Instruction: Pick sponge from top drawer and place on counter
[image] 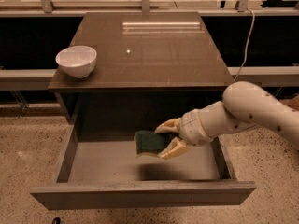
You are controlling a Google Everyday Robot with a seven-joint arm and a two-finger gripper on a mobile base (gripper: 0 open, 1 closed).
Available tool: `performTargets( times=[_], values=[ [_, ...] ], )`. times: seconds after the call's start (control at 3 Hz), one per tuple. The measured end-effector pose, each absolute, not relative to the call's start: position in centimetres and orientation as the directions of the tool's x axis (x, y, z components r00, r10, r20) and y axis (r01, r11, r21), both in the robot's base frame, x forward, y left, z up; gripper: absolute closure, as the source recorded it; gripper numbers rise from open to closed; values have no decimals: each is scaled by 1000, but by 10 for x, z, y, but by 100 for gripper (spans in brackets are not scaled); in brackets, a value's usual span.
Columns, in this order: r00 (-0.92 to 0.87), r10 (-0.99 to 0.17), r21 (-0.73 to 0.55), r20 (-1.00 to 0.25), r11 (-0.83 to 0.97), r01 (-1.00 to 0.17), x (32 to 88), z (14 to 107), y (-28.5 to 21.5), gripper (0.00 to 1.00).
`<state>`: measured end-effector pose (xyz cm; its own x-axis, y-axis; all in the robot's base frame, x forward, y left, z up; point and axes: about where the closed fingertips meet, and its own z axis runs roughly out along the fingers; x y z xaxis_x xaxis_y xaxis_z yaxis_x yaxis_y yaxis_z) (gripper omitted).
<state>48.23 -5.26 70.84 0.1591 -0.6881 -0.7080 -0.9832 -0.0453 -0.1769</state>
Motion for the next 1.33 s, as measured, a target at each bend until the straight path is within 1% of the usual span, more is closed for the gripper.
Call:
performTargets(
  times=[0.67,1.0,1.33],
  values=[
    [274,-619,-313,-736,-49,-949,481,812,-84,100],
    [271,-658,-343,-703,-21,-939,505,857,-88,100],
    [222,-700,-342,-678,33,-939,533,878,-78,100]
  ],
)
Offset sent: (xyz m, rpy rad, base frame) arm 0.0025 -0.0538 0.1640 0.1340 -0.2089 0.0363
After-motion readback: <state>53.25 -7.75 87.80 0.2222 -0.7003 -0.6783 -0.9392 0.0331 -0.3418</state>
